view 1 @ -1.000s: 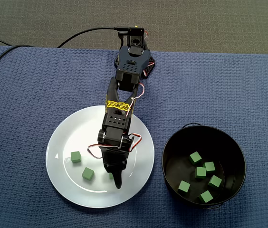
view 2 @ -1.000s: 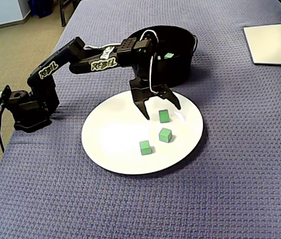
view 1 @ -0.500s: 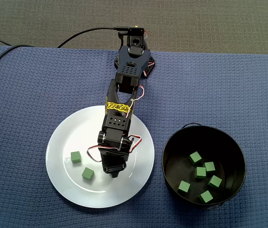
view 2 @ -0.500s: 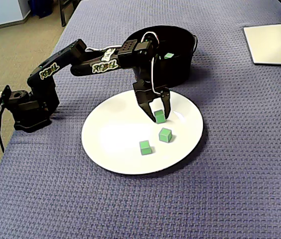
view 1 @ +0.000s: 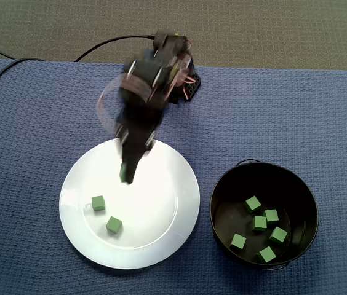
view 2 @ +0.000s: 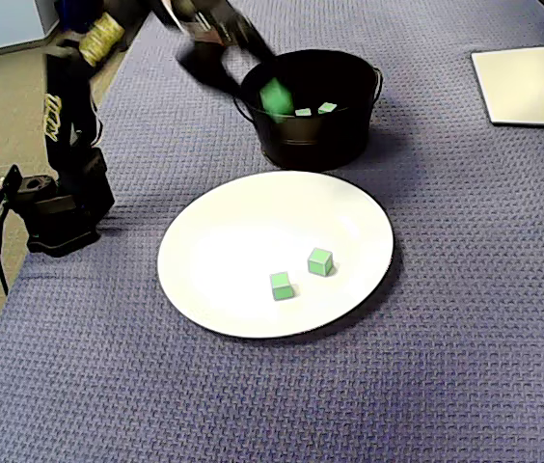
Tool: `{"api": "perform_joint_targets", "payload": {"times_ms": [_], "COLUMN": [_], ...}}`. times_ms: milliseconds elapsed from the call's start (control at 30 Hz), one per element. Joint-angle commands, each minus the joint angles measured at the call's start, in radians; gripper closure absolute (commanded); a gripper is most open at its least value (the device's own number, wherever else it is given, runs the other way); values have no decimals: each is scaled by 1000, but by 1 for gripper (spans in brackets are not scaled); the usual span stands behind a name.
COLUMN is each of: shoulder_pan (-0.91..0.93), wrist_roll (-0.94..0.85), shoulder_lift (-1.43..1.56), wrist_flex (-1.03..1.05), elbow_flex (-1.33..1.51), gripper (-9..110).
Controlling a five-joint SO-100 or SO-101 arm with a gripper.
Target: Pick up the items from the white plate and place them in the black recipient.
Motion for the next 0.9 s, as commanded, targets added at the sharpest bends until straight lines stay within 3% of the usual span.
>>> {"api": "perform_joint_targets", "payload": {"times_ms": [0,200,367,800,833,867], "shoulder_pan": [-204,-589,-658,-726,-727,-727], "wrist_roll": [-209,-807,-1058,-962,-937,-894], "shoulder_lift": [365,377,206,-150,-156,-156], "wrist_flex": [-141,-279,-449,-825,-850,-859], "elbow_flex": [109,239,399,764,785,792], "gripper": [102,102,102,102,100,90]}}
